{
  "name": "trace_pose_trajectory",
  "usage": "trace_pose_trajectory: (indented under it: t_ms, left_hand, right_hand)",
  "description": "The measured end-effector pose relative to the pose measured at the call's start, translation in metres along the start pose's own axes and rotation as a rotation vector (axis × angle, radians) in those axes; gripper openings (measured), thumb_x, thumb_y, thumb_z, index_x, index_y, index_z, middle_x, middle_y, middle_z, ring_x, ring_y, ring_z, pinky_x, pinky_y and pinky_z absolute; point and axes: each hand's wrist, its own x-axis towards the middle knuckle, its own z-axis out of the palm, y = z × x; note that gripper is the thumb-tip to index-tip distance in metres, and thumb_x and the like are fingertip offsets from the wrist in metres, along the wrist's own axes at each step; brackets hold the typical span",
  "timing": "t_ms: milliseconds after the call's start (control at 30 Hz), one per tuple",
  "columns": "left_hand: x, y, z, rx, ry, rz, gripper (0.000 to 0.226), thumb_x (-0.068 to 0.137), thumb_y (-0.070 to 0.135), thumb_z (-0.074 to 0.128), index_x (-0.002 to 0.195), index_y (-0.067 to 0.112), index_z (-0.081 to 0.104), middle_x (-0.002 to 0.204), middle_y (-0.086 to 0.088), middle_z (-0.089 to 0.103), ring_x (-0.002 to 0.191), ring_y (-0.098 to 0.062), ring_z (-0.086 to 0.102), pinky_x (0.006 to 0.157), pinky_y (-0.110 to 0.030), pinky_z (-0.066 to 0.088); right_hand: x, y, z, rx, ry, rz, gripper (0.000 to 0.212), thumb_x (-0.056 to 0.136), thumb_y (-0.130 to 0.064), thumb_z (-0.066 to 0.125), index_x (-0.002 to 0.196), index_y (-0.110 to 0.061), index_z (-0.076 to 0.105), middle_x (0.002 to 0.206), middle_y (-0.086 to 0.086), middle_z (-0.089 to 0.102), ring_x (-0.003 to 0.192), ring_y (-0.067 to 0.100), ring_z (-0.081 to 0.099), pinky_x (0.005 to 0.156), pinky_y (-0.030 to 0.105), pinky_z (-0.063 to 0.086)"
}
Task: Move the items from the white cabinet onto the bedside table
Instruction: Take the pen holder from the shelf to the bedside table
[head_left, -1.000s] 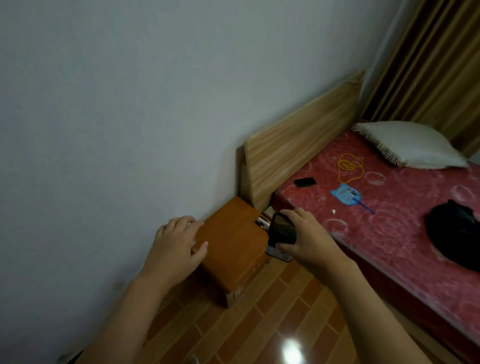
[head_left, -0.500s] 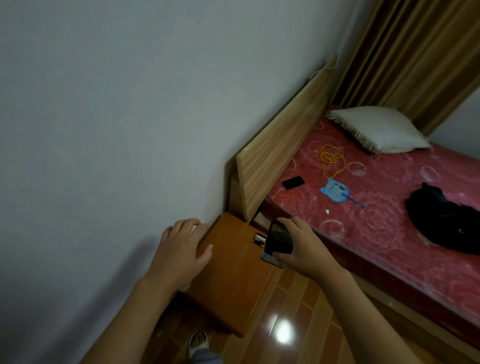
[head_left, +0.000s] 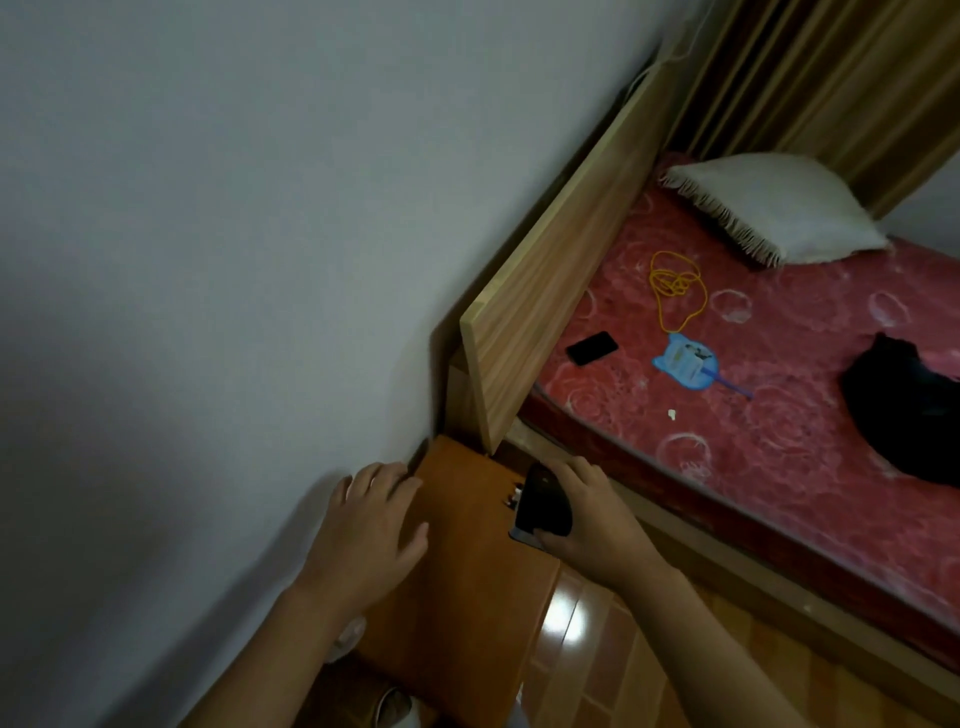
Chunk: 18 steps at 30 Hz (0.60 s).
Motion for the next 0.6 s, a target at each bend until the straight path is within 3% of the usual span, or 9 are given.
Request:
trace_pose_trajectory:
  t_ms: [300, 600]
  left_hand:
    - [0.073, -0.03, 0.09, -0.009, -0.075, -0.065, 0.051, 0.094, 0.049, 0.051, 0.139, 0.026, 0.053, 0.14, 0.005, 0.049, 0.133, -0.02, 0.044, 0.108, -0.046, 0.041]
    - [0.107, -0.049, 0.191, -0.069, -0.187, -0.162, 0.059, 0.096, 0.058, 0.037, 0.15, 0.034, 0.037, 0.153, 0.013, 0.034, 0.144, -0.012, 0.026, 0.119, -0.041, 0.031]
  right_hand:
    - [0.106, 0.062, 0.097, 0.074, -0.03, 0.012, 0.088, 0.084, -0.05, 0.072, 0.157, -0.028, 0.028, 0.141, -0.01, 0.036, 0.128, 0.015, 0.036, 0.097, 0.034, 0.052]
    - [0.179, 0.112, 0.197, 0.081, -0.053, 0.044, 0.093, 0.081, -0.043, 0.077, 0.158, -0.026, 0.027, 0.144, -0.005, 0.036, 0.131, 0.018, 0.036, 0.103, 0.039, 0.05]
